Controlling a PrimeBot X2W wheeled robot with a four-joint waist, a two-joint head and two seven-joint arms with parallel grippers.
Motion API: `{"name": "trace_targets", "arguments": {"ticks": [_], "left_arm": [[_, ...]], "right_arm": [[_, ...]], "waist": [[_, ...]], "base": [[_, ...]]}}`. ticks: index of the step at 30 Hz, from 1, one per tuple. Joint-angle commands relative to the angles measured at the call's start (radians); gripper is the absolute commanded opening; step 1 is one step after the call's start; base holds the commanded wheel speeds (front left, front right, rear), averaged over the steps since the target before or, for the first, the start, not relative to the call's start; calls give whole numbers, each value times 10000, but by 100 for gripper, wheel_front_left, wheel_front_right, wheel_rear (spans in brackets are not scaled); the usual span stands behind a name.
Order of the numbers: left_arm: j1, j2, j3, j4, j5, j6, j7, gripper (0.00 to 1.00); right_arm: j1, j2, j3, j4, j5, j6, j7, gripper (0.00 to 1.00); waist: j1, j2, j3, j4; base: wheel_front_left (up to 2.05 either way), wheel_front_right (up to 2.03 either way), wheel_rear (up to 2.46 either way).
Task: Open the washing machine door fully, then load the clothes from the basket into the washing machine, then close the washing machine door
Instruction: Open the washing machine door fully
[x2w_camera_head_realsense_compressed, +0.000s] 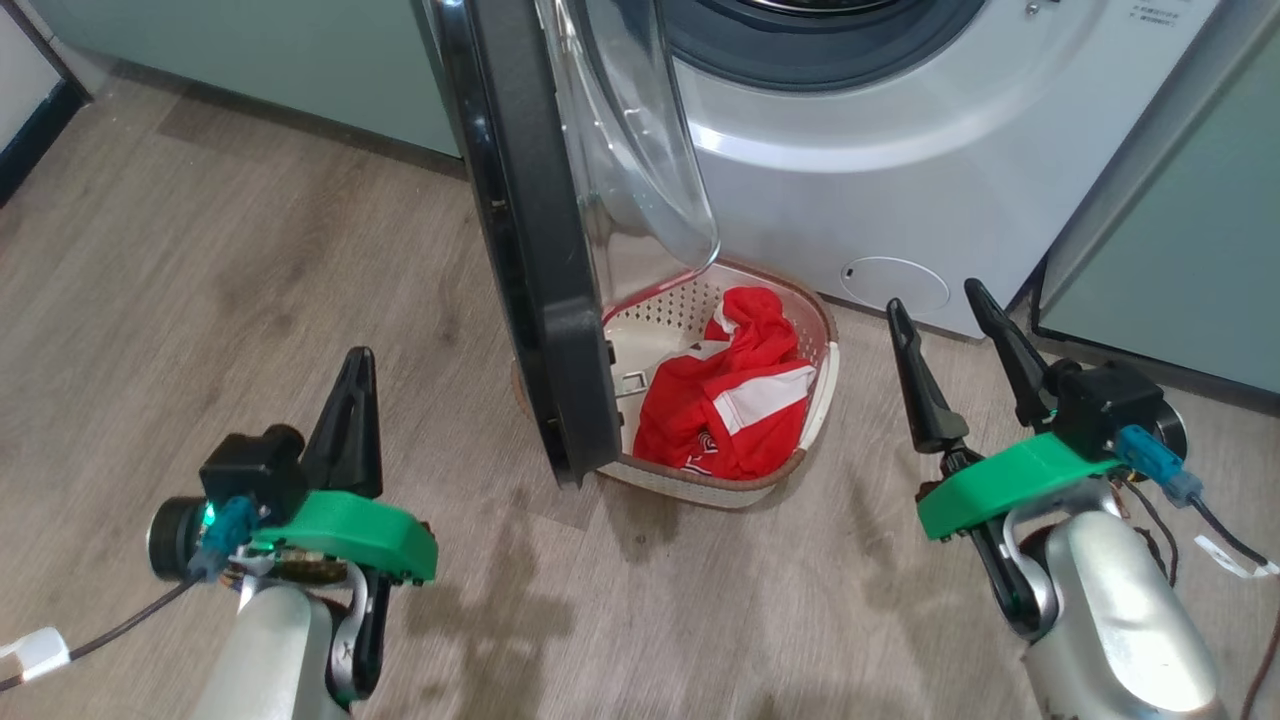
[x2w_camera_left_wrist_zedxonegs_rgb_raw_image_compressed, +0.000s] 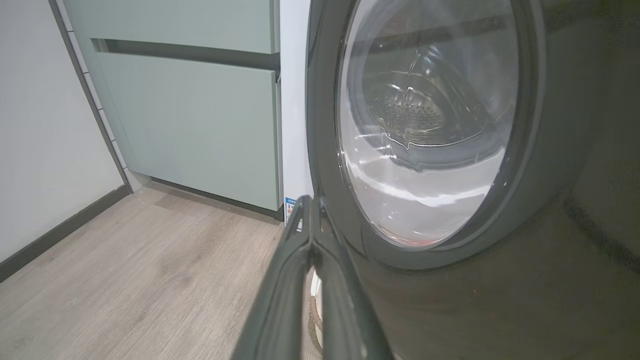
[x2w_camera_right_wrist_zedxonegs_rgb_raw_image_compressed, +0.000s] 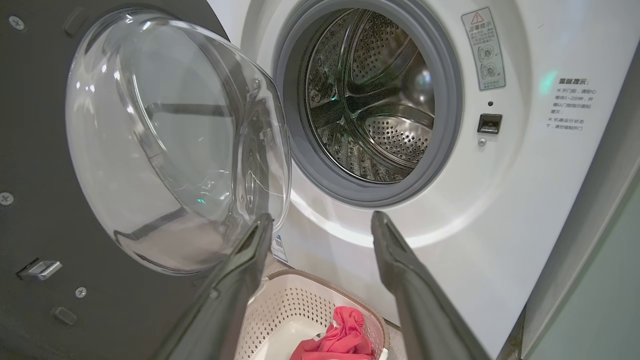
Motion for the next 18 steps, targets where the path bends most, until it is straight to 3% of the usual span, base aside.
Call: {"name": "trace_targets", "arguments": {"ticks": [1,9,18], "left_arm": [[-218,243,277,-303,-26,47,-43,0],[-515,373,423,-756,-58,84,-46,0],[-1828,829,750,-2995,226,298,-46,0]], "right_arm": [[-457,134,165,-279,-42,0,-131,100],[-437,138,114,-248,-56,0,-141,100],[-292,147,85,-236,-28,0,-150,100]], "waist": [[0,0,-7,6],[0,0,-92,64],[0,0,-317,134]], "base": [[0,0,0],[0,0,0],[0,0,0]]}}
